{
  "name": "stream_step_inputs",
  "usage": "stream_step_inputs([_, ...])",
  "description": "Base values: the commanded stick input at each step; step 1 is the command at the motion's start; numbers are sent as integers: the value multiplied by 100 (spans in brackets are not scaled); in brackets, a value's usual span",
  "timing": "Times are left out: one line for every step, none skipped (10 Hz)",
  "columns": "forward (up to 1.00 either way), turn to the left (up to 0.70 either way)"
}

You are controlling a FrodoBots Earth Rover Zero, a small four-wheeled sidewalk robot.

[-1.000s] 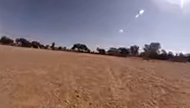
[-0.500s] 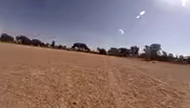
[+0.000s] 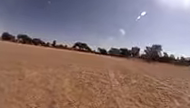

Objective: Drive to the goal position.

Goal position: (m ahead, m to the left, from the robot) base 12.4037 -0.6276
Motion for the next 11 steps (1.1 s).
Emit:
stream_step_inputs([45,0])
stream_step_inputs([45,0])
stream_step_inputs([45,0])
stream_step_inputs([45,0])
stream_step_inputs([45,0])
stream_step_inputs([45,0])
stream_step_inputs([45,0])
stream_step_inputs([45,0])
stream_step_inputs([45,0])
stream_step_inputs([45,0])
stream_step_inputs([45,0])
